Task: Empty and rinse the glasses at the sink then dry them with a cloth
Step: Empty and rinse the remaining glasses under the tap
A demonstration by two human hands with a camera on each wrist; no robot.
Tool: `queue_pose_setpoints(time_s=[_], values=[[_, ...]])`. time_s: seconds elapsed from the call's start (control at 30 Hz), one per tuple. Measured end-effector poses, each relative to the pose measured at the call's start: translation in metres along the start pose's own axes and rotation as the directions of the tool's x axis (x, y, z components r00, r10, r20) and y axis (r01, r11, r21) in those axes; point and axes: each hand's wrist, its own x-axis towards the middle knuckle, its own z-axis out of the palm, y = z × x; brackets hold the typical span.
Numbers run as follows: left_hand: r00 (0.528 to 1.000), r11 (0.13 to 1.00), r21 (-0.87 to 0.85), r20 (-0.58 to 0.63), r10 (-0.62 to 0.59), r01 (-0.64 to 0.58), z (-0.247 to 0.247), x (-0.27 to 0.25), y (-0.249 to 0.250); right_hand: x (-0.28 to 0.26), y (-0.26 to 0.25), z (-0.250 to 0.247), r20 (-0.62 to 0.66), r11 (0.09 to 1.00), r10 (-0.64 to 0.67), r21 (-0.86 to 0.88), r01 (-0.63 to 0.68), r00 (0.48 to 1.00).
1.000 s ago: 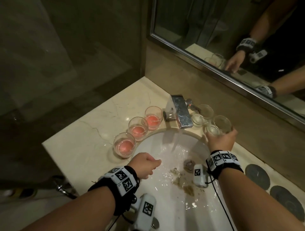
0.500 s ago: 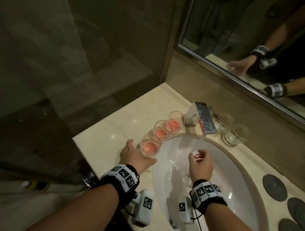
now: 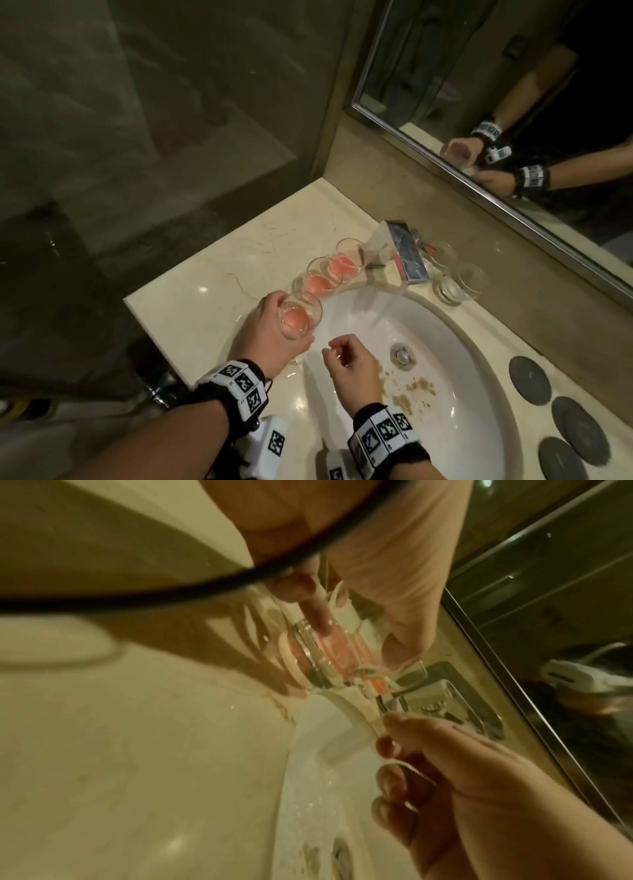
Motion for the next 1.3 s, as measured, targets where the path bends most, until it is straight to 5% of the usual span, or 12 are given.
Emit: queue_pose_setpoints(time_s=[0.2,0.33,0.47,0.57,1.13,1.3], values=[[0.987,0.993,-0.021,0.106,0.12,-0.118,0.029,-0.013,0.022,0.009,0.023,-0.023,-0.066,0.952,0.246,0.203,-0.229,0.967],[0.971,0.991,-0.108,0.215,0.102,-0.08,0.067,-0.001,0.053,0.02,0.026,-0.046,0.141,0.642,0.494,0.607,-0.469,0.858],[0.959,0.972,-0.236,0.276,0.062,0.005,0.106,0.014,0.081,0.036,0.037,-0.072,0.288,0.378,0.448,0.797,-0.471,0.847],[0.955,0.958,-0.282,0.296,0.033,0.054,0.131,0.026,0.092,0.051,0.044,-0.091,0.287,0.267,0.419,0.868,-0.419,0.861],[0.898,0.855,-0.471,0.44,0.013,0.219,0.171,0.065,0.087,0.096,0.054,-0.127,0.416,0.324,0.332,0.792,-0.517,0.847],[0.88,0.868,-0.443,0.475,0.016,0.223,0.165,0.071,0.082,0.101,0.064,-0.131,0.408,0.353,0.402,0.757,-0.55,0.82]])
